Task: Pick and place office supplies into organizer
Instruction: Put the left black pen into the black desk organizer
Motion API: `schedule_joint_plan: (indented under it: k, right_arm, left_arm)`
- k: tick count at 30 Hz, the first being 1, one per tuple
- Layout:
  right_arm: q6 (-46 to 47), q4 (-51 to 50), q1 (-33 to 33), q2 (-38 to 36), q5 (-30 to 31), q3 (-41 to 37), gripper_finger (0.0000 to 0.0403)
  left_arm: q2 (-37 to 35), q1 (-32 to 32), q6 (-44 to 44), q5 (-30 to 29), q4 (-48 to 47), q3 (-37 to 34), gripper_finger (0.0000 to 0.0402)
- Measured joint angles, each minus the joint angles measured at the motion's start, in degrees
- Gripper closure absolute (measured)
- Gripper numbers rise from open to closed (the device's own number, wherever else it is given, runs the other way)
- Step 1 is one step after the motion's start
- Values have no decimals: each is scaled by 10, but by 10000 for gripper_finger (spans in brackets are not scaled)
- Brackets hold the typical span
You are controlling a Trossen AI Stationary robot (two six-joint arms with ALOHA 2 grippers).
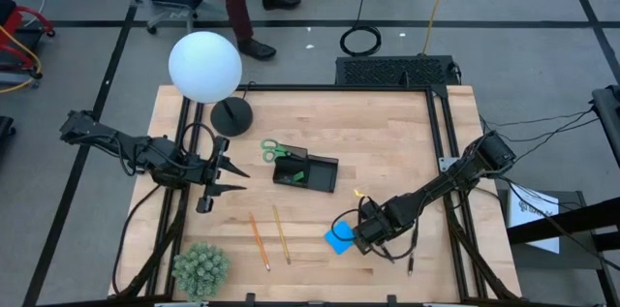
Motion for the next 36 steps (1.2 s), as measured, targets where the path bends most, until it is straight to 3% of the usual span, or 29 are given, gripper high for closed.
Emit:
schedule_joint_plan:
  k: [25,36]
  right_arm:
    - [-99,64,-57,-20,-26,2,387]
    - [-161,73,-83,-100,81,2,387]
  left_arm:
    - [0,0,-2,0,0,0,270]
    - [0,0,-5,-1,0,0,270]
